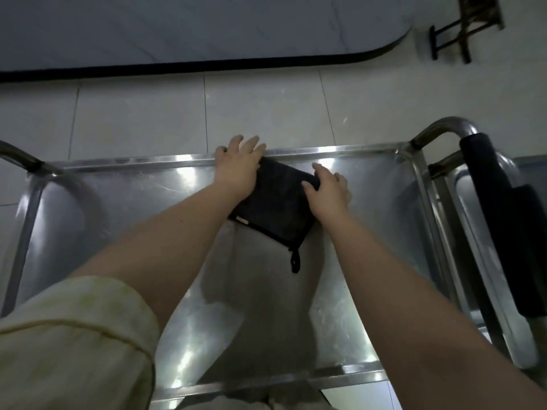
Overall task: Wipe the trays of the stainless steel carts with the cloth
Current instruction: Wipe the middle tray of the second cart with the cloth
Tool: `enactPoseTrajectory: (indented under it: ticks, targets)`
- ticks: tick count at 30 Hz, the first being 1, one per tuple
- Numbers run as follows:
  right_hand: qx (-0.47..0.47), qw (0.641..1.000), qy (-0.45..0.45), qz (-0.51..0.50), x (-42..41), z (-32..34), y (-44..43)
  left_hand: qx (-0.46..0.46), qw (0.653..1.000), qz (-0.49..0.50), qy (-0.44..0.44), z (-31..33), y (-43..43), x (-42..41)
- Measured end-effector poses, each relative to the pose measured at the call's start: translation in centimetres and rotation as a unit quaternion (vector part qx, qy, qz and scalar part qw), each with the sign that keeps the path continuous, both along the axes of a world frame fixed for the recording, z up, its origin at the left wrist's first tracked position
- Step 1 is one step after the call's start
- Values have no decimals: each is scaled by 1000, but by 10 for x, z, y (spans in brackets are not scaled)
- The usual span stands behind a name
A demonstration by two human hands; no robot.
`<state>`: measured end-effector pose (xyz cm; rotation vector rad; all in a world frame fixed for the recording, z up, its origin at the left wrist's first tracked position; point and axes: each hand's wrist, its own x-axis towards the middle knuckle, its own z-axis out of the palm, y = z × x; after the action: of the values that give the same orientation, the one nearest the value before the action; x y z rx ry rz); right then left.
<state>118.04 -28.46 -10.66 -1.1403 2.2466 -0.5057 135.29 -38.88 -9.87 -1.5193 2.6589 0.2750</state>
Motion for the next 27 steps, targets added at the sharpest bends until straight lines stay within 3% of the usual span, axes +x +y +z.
enactPoseTrajectory:
  ticks: [3, 8, 13, 21, 27]
  targets:
    - [19, 998, 32, 40, 8, -13, -9, -14, 997, -68, -35, -10, -7, 1]
    - [-36, 999, 34, 5, 14, 1, -9, -90, 994, -54, -18, -1, 1, 9]
    - [-95, 992, -61, 52, 10, 55, -13, -142, 985, -88, -36, 48, 13, 36]
    - [-190, 960, 11, 204, 35, 210, -34, -203, 972, -112, -45, 200, 29, 98]
    - [-322, 905, 113, 255, 63, 356, -23, -353, 927, -124, 33, 349, 48, 133]
